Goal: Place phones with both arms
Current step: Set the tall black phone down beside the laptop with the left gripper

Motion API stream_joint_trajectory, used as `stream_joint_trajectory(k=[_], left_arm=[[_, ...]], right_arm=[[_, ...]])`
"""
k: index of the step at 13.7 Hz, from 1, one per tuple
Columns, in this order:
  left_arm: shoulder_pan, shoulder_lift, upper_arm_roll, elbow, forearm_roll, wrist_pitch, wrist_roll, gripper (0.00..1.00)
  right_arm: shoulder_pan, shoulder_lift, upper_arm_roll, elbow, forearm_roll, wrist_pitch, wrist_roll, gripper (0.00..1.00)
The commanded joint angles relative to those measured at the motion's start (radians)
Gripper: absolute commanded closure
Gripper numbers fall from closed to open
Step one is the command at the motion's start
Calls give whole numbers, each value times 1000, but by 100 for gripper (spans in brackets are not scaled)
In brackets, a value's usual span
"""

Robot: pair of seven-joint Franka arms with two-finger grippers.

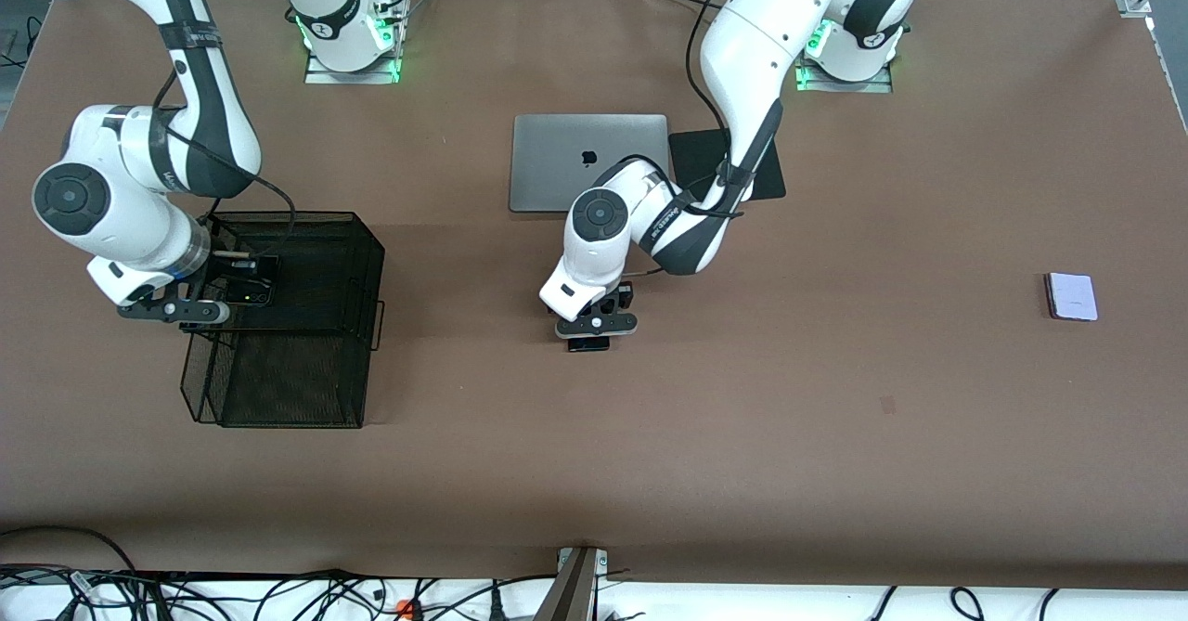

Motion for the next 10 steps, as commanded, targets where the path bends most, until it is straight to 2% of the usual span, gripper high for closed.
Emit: stream_joint_trajectory(k=[1,2,3,6,10], left_arm=[[-37,31,50,51,-8,-13,-33,100],[-37,36,51,51,-8,-2,-45,64],[-40,39,53,48,-4,26,-59,1],[-60,22,81,51,13,9,-122,0],[15,-53,61,97,6,-263,-22,0]], right_arm=[[4,-2,11,141,85,-157,-17,1],[7,16,13,201,114,-217,-17,1],[12,29,14,255,138,-266,-15,1],[33,36,14,290,201,-296,-6,1],[134,58,36,356,206,-293,0,1]])
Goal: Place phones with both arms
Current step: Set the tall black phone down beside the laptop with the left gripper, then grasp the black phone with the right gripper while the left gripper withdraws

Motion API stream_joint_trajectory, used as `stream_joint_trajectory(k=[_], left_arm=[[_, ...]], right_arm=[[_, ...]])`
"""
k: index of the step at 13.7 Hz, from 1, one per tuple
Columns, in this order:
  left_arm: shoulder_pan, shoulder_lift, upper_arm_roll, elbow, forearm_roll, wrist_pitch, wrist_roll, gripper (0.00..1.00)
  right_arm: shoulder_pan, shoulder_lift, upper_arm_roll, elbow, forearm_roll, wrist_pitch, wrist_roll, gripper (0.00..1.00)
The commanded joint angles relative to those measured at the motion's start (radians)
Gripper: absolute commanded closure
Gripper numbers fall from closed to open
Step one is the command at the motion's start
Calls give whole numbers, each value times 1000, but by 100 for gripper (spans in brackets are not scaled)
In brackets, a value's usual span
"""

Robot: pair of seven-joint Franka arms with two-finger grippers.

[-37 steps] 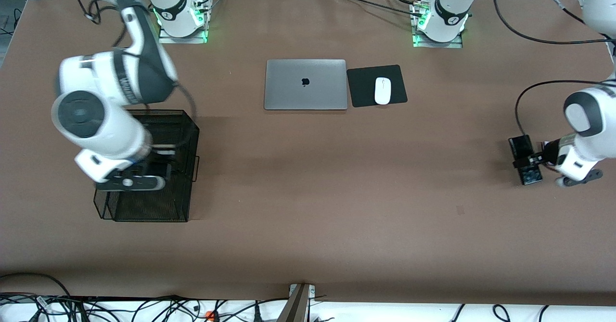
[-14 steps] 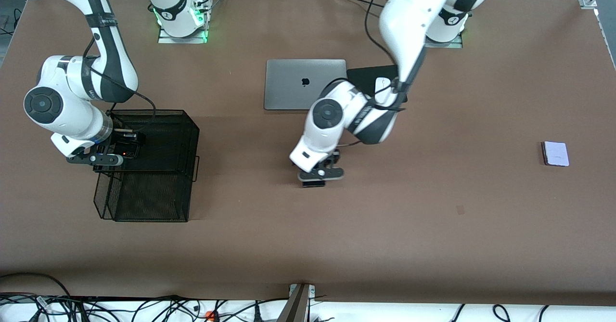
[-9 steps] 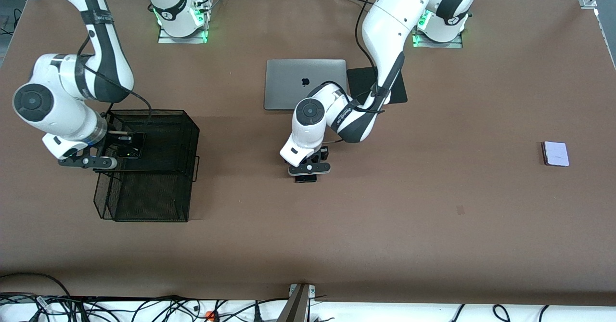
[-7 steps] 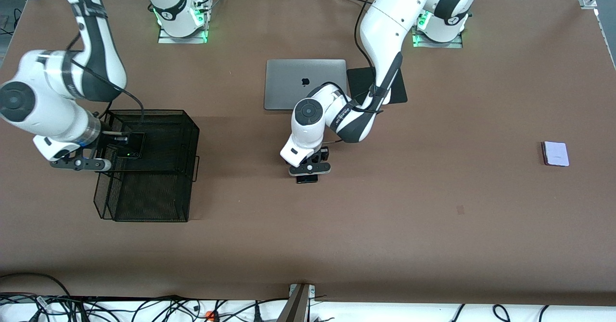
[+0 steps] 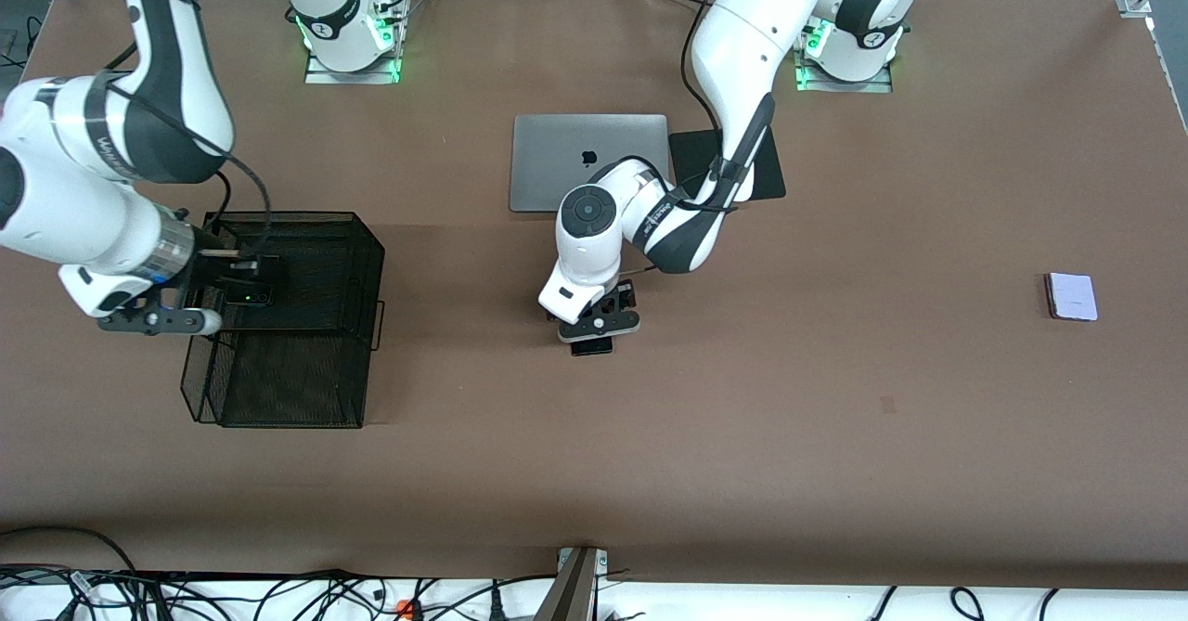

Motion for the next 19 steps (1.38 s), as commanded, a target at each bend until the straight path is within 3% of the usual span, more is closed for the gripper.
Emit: stream_joint_trajectory(k=[1,3,6,8,13,17,19], left_arm=[[57,-81,-2,14,-12,-152,116,0],[86,-148,-1,-58,-22,-242,228,0],[155,-215,4,-171,-3,-320,372,0],[212,-248,8,-242,48,-334,469,0],[414,-347,7,-406,218,-327,758,0],[621,-423,7,-513,290,-225,1011,0],[728,-466,7,-586,291,-128,1113,0]], right_arm=[[95,59,10,106,18,-20,37,1],[147,114,47,180,18,-16,153,1],[195,243,174,316,13,15,384,1],[233,339,226,386,13,116,485,1],[366,537,225,391,-11,423,572,1],[422,637,222,386,-108,500,589,1],[426,650,220,380,-210,503,589,1]])
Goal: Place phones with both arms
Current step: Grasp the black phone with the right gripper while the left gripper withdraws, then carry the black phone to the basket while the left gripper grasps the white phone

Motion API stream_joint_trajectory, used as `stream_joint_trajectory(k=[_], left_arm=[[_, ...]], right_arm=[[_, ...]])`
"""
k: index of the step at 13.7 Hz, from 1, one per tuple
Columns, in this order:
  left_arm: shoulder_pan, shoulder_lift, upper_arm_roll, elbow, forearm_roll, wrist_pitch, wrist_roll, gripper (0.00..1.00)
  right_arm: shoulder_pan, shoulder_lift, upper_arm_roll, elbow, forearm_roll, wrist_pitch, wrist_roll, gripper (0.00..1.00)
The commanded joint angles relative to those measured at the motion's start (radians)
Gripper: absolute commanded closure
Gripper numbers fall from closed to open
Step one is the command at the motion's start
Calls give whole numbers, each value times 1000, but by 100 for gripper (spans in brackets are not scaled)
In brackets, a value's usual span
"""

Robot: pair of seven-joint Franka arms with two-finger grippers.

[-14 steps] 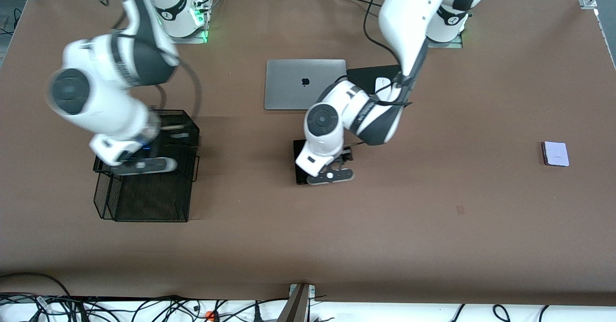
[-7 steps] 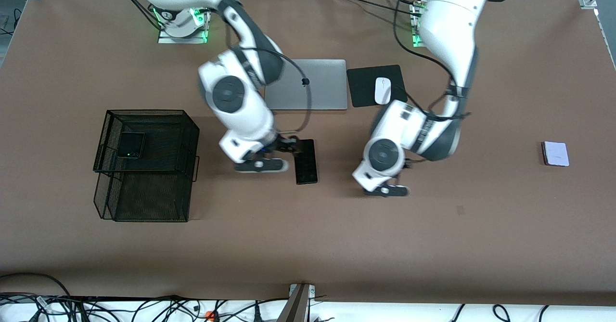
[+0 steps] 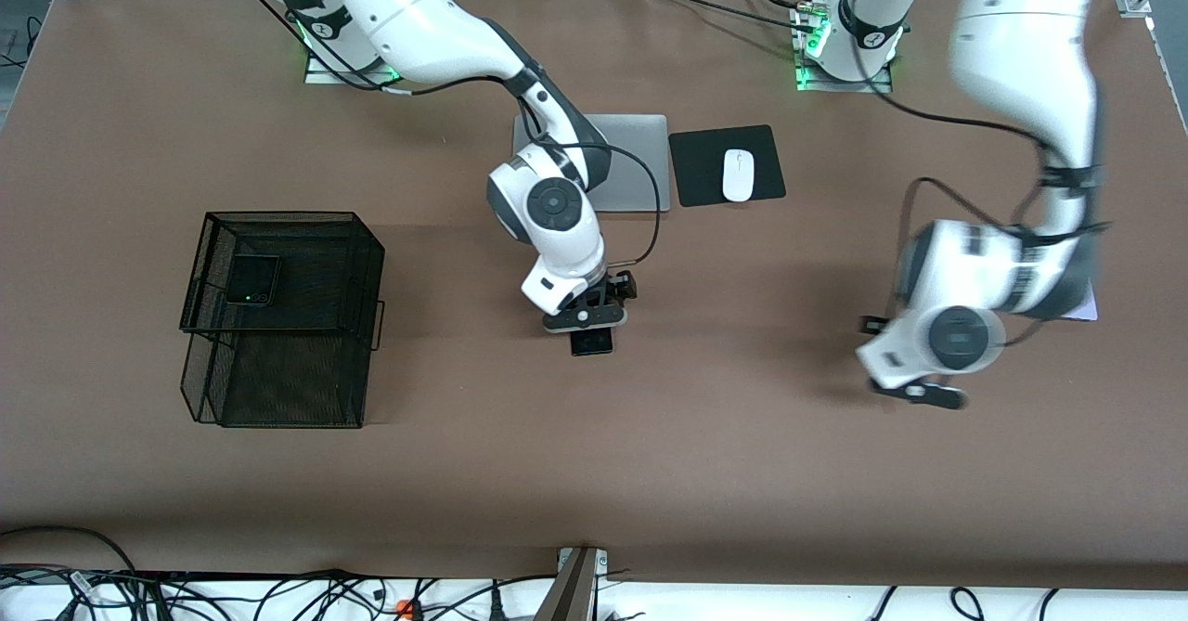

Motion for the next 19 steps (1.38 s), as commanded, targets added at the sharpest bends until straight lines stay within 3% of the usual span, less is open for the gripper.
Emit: stream_joint_trajectory(k=[1,4,9,10,12,14,19], left_arm=[[134,-100,-20,-150,22,123,120,0],[307,-107,-26,-184,6,237,207,0],[505,-96,-30,-181,-79,291,288,0],[534,-94,-33,-186,-96,302,320,0],[592,-79,-41,-186,-167,318,455,0],[607,-55,-41,-186,-241,347,503,0],[625,1,-43,-186,-251,412,532,0]], right_arm=[[10,25,-10,31,-101,-4,14,1],[22,36,-10,22,-132,-2,16,1],[37,54,-19,19,-157,-1,17,1],[36,59,-20,14,-172,-1,17,7],[33,59,-22,14,-180,-2,17,71],[29,57,-23,14,-184,-2,16,99],[36,47,-42,16,-189,-13,7,100]])
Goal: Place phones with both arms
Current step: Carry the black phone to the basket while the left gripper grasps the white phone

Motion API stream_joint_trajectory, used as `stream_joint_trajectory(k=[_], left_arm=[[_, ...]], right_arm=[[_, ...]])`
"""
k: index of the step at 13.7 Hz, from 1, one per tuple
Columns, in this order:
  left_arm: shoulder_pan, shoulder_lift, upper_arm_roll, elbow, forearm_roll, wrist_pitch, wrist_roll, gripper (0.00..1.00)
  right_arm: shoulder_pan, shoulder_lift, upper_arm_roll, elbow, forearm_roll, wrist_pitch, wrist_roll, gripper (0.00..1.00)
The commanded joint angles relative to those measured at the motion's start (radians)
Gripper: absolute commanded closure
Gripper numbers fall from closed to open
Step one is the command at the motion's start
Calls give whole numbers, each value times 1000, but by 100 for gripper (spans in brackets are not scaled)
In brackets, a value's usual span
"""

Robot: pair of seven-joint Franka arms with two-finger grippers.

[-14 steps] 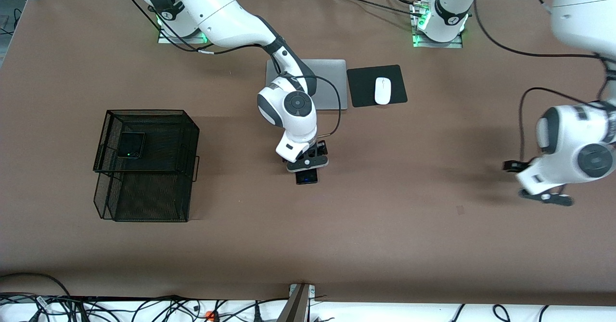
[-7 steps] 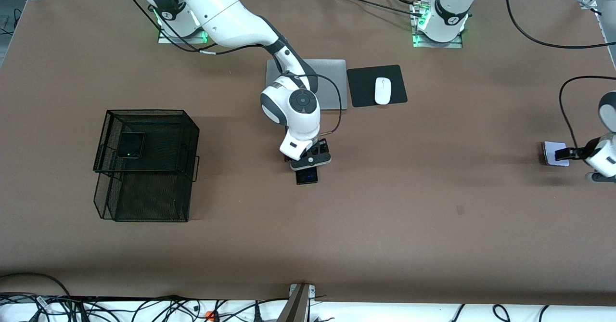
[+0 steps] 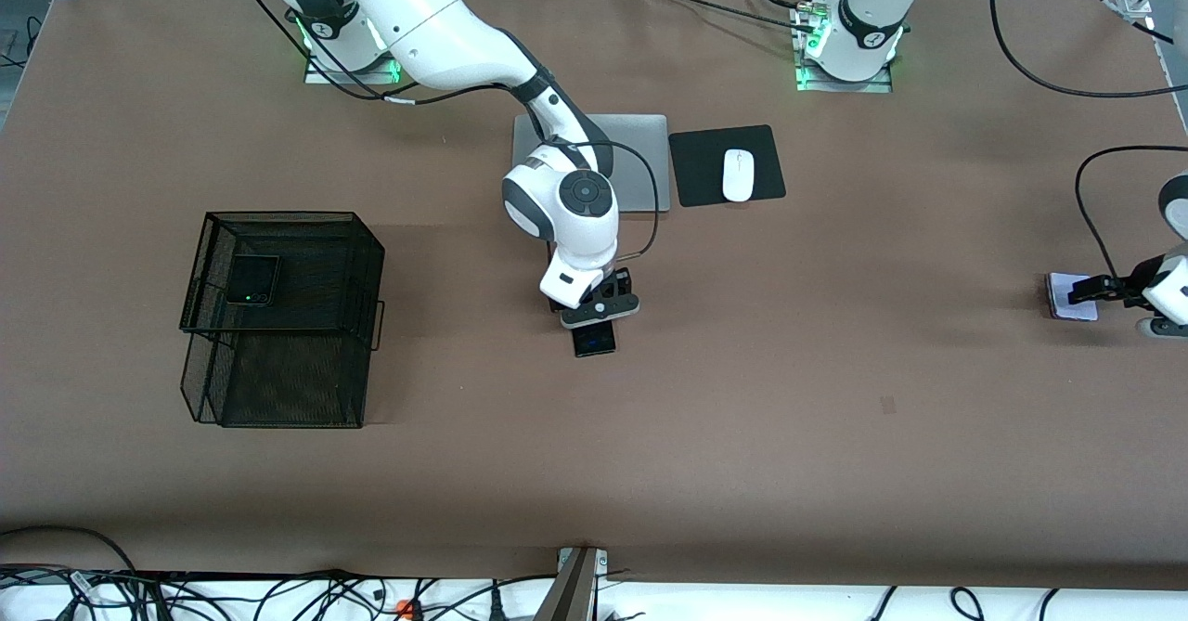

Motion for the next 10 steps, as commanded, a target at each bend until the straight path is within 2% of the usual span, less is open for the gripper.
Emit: stream_joint_trajectory(k=[1,5,7,10], left_arm=[[20,16,-12,-2,-30,27,85,0],[43,46,-14,-3,-34,67,121,0],[77,49,-43,-5,-38,67,122,0],[95,50,-72,-5,-41,67,116,0]], right_arm=[[5,6,-44,14,-29,-22,0,100],[-29,-136,-72,23,-18,-204,-21,100],[-70,-221,-72,21,-12,-278,-44,100],[-166,-334,-74,18,43,-416,-220,100]])
